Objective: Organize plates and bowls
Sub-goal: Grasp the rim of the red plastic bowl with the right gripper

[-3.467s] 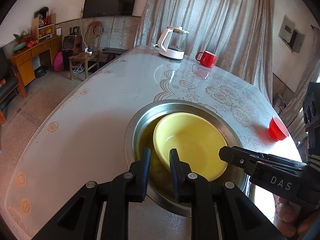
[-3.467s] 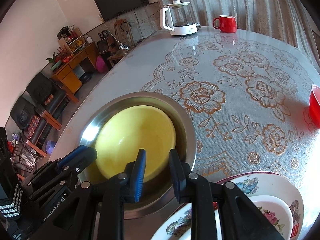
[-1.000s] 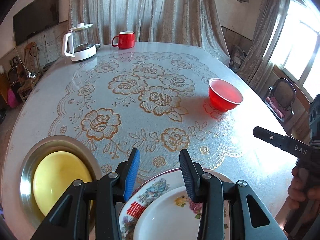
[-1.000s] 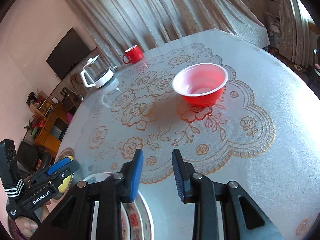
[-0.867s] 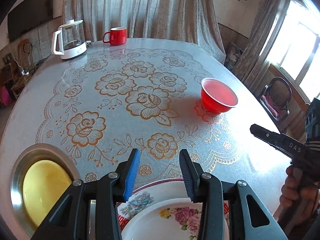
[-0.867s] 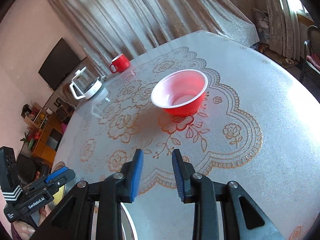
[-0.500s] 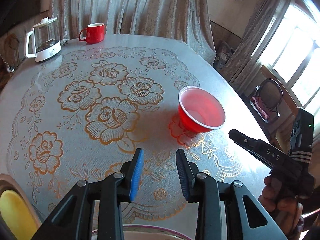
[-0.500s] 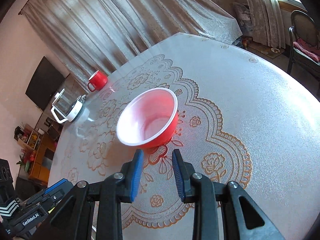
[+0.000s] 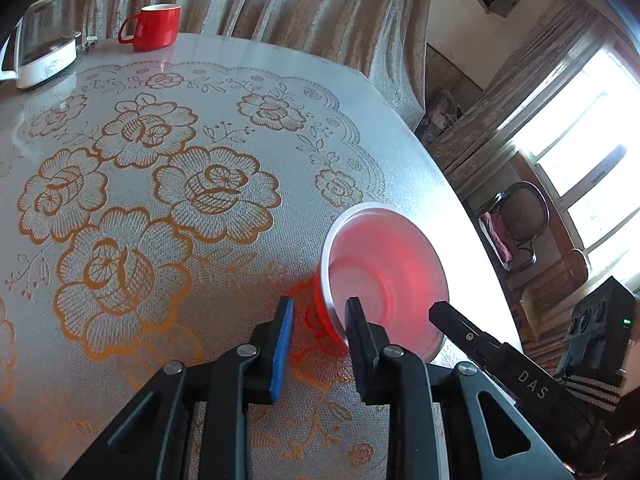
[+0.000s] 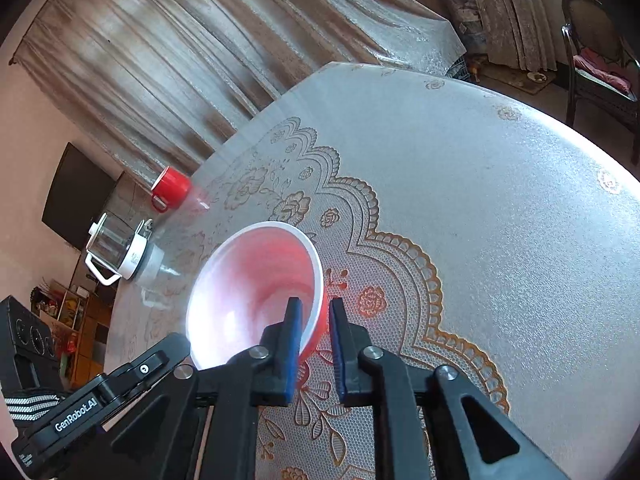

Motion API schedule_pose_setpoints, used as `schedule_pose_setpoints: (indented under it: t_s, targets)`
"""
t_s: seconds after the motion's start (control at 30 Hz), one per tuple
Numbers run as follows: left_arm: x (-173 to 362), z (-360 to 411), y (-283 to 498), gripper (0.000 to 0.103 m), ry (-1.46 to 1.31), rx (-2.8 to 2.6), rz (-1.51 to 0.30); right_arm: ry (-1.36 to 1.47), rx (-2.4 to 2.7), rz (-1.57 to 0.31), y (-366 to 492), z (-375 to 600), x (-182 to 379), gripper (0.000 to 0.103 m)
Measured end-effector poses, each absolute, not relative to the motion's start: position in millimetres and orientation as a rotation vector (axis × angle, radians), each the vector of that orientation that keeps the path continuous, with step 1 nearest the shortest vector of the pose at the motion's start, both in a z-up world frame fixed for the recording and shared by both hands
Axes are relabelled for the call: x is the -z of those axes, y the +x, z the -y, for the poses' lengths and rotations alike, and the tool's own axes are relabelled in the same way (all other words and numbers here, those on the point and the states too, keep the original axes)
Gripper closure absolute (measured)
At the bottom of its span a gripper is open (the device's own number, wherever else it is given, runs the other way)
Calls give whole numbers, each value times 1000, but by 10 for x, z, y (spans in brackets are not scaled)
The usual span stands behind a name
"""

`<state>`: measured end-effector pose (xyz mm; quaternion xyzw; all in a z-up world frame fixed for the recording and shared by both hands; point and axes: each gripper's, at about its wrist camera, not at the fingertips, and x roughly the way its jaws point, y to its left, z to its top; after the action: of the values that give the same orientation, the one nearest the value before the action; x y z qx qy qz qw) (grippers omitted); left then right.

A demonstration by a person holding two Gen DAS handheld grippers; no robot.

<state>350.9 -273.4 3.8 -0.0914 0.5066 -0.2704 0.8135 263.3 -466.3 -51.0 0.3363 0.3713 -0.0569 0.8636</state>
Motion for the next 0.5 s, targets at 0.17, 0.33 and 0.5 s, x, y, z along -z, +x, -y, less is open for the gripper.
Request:
schedule_pose_setpoints:
  t_s: [0.17, 0.33, 0.5]
  targets:
    - [-44, 2713, 3411, 90, -159, 577, -1072, 671, 79, -795, 2631, 4523, 497, 94]
    - [-109, 2517, 3185, 90, -130, 558, -1096, 727, 23, -829, 2538, 4478, 536, 93]
    - [-169, 2262, 2905, 90, -105, 506, -1106, 708, -27, -852, 2395, 4253, 505, 92]
